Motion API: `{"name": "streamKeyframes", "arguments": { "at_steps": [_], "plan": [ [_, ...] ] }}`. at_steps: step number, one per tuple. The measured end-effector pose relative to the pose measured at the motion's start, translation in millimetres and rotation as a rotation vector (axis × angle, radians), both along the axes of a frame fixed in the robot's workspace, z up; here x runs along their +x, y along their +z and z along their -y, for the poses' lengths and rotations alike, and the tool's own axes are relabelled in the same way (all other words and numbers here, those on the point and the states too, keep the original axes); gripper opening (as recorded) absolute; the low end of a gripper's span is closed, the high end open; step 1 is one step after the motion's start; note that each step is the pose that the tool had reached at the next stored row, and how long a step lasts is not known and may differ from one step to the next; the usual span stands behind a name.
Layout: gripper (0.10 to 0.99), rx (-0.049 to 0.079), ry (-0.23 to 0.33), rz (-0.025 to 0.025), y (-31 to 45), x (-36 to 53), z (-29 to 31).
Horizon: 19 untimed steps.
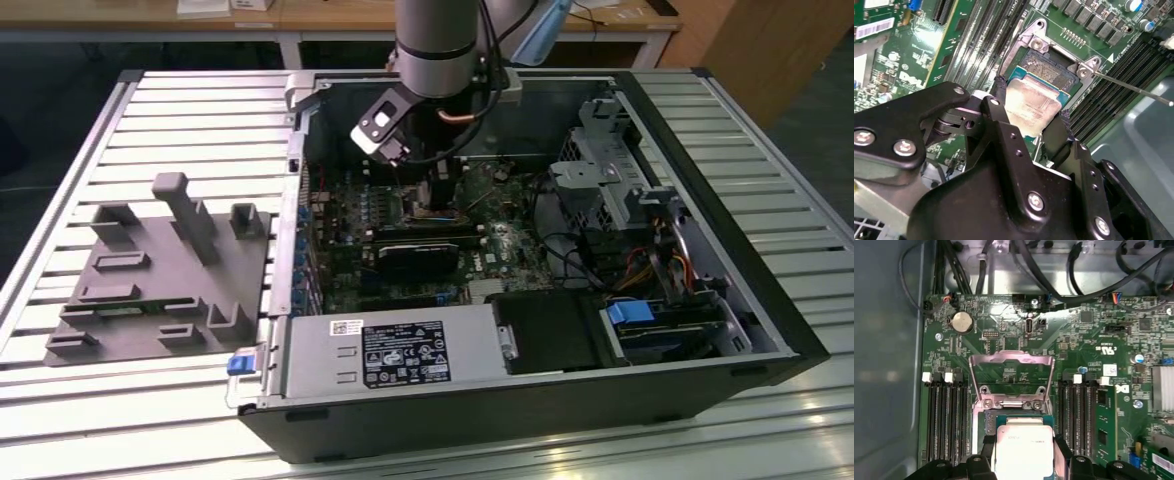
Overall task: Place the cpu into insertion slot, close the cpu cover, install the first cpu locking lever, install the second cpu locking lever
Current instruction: 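Place the cpu into insertion slot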
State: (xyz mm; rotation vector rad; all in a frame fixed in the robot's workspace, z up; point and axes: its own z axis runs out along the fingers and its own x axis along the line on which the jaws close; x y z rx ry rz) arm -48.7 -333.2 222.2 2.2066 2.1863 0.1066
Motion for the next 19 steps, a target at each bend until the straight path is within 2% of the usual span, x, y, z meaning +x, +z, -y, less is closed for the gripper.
{"name": "streamKeyframes", "arguments": {
  "at_steps": [9, 13, 19],
  "plan": [
    [0.537, 0.009, 0.004, 0.0, -12.4, -0.8, -4.7],
    [0.537, 0.01, 0.004, 0.0001, -16.8, -2.3, -7.2],
    [0.537, 0.01, 0.004, 0.0, -22.9, -4.4, -7.5]
  ]
}}
